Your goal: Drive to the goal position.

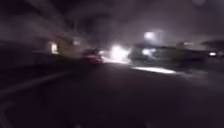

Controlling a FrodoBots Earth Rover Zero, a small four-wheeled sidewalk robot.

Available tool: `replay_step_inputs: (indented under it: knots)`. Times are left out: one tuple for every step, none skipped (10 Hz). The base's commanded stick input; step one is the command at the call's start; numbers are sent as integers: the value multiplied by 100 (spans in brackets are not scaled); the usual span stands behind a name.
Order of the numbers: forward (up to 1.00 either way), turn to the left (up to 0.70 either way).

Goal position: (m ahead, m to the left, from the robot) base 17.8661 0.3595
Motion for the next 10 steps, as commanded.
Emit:
replay_step_inputs:
  knots:
    - [100, 0]
    - [100, 0]
    - [100, 0]
    - [100, 0]
    - [100, 0]
    - [100, 0]
    - [100, 0]
    - [100, 0]
    - [100, 0]
    - [100, 0]
